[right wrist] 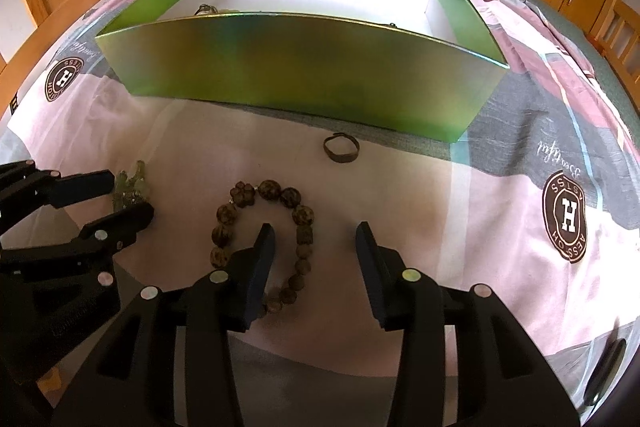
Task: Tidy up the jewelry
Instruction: 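Close the left tool on the green jade charm while the right tool grasps the brown wooden bracelet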
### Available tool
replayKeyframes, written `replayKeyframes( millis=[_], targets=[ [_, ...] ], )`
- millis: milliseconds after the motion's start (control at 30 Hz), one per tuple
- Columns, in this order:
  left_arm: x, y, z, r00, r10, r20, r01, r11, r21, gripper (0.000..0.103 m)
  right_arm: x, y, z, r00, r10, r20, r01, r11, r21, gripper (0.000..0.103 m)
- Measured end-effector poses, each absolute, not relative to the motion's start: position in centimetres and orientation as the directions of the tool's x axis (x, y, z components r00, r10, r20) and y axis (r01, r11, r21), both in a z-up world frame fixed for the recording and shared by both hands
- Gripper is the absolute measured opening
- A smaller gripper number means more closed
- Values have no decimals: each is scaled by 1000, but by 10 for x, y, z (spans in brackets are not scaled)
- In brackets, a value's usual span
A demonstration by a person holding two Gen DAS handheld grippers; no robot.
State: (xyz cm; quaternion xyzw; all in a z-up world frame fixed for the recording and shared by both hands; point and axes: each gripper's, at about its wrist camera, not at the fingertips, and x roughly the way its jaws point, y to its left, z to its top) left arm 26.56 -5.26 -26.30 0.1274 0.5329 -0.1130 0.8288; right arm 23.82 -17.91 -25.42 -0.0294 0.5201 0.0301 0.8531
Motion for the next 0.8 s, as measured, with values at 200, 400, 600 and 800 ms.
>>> replayKeyframes(
  millis=[200,400,600,800],
  targets=[
    [259,-57,-262,411,-53,-910,331,939,94,43,241,-176,-254,464,0,-886,-51,998,-27,43],
    [257,-57,-263,414,-50,-909,328,940,97,44,240,-174,-254,466,-4,-885,-54,998,-33,44],
    [251,-63,-262,428,-42,-903,318,942,107,44,237,-174,-254,470,-4,-883,-66,997,-40,44],
    [247,-65,-264,439,-35,-898,313,942,117,43,236,-172,-254,473,-13,-881,-67,997,-50,44]
  ],
)
